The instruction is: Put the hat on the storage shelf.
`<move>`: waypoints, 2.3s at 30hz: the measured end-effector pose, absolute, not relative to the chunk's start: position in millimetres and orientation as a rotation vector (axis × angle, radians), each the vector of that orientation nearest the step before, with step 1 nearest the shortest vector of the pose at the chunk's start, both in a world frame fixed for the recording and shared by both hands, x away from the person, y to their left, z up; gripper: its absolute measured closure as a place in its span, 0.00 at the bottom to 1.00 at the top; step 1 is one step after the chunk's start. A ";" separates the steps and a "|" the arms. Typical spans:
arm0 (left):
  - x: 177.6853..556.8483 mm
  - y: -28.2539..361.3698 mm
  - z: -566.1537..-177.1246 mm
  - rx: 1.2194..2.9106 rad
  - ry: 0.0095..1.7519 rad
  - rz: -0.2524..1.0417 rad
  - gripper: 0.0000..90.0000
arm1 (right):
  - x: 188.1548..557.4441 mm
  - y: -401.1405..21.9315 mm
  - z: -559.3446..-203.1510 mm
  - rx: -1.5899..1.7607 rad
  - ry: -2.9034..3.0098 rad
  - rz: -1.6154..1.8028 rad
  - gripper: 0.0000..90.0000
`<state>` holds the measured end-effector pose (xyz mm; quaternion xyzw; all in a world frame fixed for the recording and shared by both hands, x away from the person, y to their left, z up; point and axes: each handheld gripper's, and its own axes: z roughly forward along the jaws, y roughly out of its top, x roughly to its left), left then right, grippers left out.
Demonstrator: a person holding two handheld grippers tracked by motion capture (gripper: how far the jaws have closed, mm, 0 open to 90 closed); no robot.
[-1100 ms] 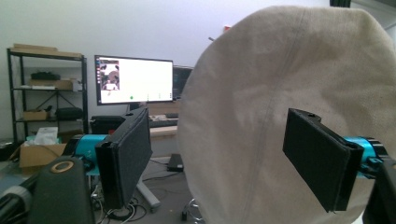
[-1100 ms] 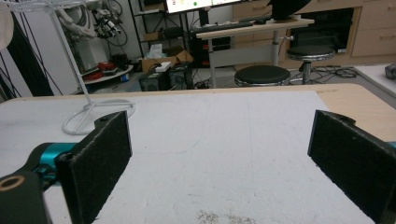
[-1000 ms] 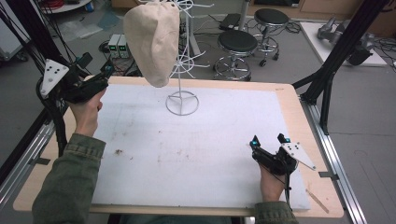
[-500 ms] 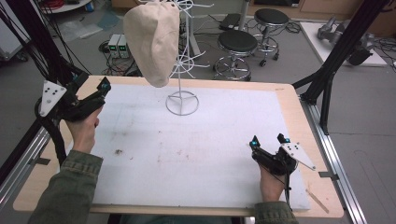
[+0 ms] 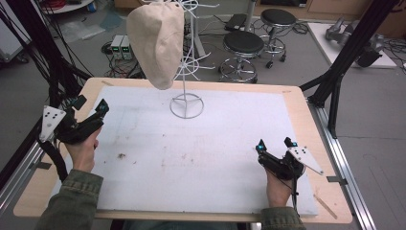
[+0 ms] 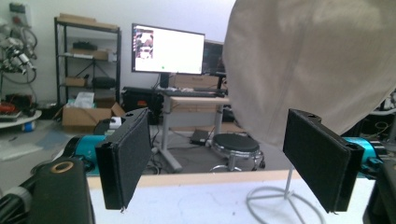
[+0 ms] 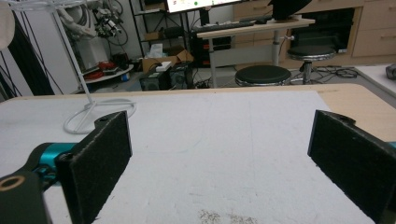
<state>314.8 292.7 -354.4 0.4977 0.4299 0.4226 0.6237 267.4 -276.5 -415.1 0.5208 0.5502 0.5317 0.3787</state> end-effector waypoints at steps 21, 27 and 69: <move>287.0 308.6 -396.9 1.173 1.070 1.024 0.26 | 266.7 -275.9 -415.2 1.321 1.411 1.359 0.06; 280.7 308.2 -409.5 1.237 1.068 1.037 0.26 | 266.5 -276.1 -415.2 1.322 1.415 1.359 0.06; 269.3 308.1 -429.7 1.280 1.131 0.954 0.27 | 260.8 -277.2 -415.2 1.340 1.449 1.352 0.06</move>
